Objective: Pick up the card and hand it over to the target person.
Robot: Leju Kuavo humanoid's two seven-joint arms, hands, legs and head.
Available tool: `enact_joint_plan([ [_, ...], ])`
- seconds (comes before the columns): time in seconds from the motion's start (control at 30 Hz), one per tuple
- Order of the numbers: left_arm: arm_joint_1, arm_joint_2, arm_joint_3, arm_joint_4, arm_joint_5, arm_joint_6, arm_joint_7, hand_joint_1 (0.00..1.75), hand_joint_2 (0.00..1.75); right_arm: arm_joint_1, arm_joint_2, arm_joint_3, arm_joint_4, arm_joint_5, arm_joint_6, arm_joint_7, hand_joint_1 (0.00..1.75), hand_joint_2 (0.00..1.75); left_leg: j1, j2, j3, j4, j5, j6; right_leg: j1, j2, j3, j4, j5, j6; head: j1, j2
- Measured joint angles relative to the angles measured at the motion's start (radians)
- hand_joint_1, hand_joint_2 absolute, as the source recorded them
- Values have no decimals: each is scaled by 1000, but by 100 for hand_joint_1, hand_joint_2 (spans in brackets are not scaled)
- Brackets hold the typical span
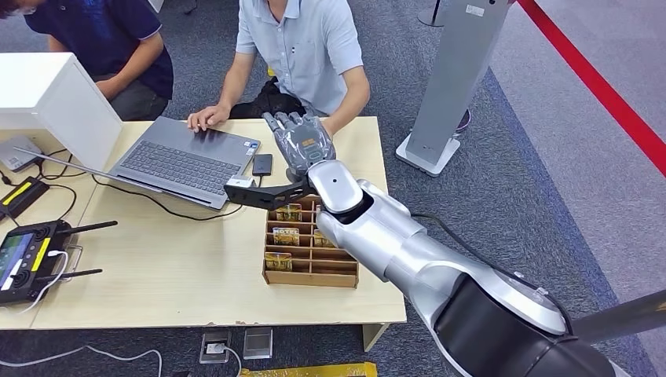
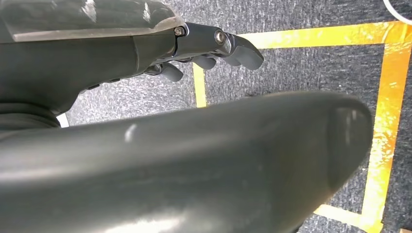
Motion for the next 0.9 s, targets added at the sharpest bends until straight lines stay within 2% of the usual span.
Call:
enact_joint_plan([
  [0.1, 0, 0, 3, 0, 9, 3, -1, 0, 0, -1, -52, -39, -112, -30, -29, -2, 0, 175, 0, 0, 0, 0, 0, 0, 0, -1, 0, 0, 0, 0, 0, 0],
  [0.23, 1, 3, 7, -1, 20, 9, 7, 0, 0, 77, -199, -134, -435, -120, -49, 13, 0, 175, 1, -3, 0, 0, 0, 1, 1, -3, 1, -1, 0, 0, 0, 0],
  [0.37, 2, 9, 11, -1, 31, 13, 17, 0, 0, 256, -374, -238, -809, -245, -71, 33, 0, 175, 2, -7, 1, -1, 1, 1, 2, -7, 5, -5, 0, 1, 0, 0],
  [0.47, 4, 14, 24, -2, 42, 16, 28, 0, 0, 427, -456, -311, -1018, -296, -96, 27, 0, 175, 2, -8, 3, -1, 1, 1, 2, -8, 6, -6, 0, 1, 0, 0],
  [0.53, 6, 17, 35, -3, 48, 24, 34, 0, 0, 584, -493, -379, -1143, -361, -116, -15, 0, 175, 2, -9, 3, -2, 1, 1, 2, -9, 7, -7, -1, 1, 0, 0],
  [0.63, 8, 21, 45, -5, 50, 33, 36, 0, 0, 793, -509, -459, -1236, -481, -133, -121, 0, 175, 2, -11, 5, -3, 1, 1, 2, -11, 9, -9, -1, 0, 0, 0],
  [0.7, 8, 23, 47, -5, 49, 35, 34, 0, 0, 903, -500, -495, -1253, -553, -142, -191, 0, 175, 2, -11, 5, -3, 0, 1, 2, -11, 8, -8, -2, 0, 0, 0],
  [0.8, 8, 26, 46, -6, 42, 36, 25, 0, 0, 1028, -467, -527, -1238, -618, -138, -268, 0, 175, 1, -10, 4, -3, -1, 1, 1, -9, 7, -7, -2, 0, 0, 0],
  [0.9, 7, 29, 45, -6, 38, 35, 15, 0, 0, 1094, -451, -518, -1215, -619, -122, -288, 0, 175, 1, -7, 4, -3, -2, 0, 1, -6, 6, -6, -2, 0, 0, 0],
])
